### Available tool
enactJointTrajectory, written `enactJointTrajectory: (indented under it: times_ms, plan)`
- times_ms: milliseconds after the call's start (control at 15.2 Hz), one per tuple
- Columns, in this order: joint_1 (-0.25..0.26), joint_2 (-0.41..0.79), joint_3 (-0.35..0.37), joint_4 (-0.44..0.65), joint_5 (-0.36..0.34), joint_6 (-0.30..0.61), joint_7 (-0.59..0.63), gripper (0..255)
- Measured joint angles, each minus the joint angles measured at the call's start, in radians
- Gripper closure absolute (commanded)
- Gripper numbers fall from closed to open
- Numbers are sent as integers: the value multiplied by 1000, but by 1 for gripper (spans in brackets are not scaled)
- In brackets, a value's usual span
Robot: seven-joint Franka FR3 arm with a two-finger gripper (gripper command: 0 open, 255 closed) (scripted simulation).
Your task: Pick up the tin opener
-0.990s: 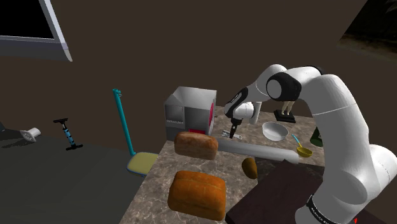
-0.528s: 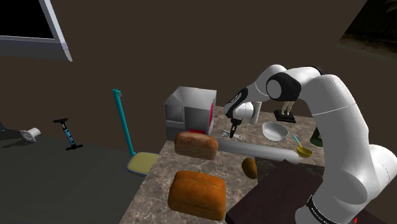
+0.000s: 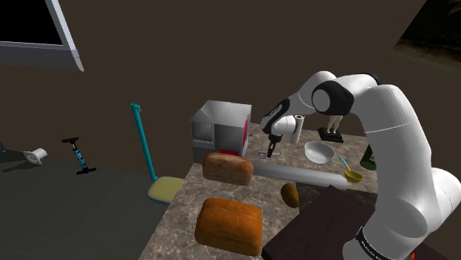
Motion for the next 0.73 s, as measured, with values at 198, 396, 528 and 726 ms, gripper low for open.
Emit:
enactJointTrajectory:
  times_ms: [198,396,528,726]
  plan:
    - [9,-33,-10,-14,-9,-19,10,255]
    - [16,-65,-20,-23,-19,-41,18,255]
    - [22,-87,-27,-27,-28,-60,25,255]
    - [26,-113,-36,-29,-38,-84,32,255]
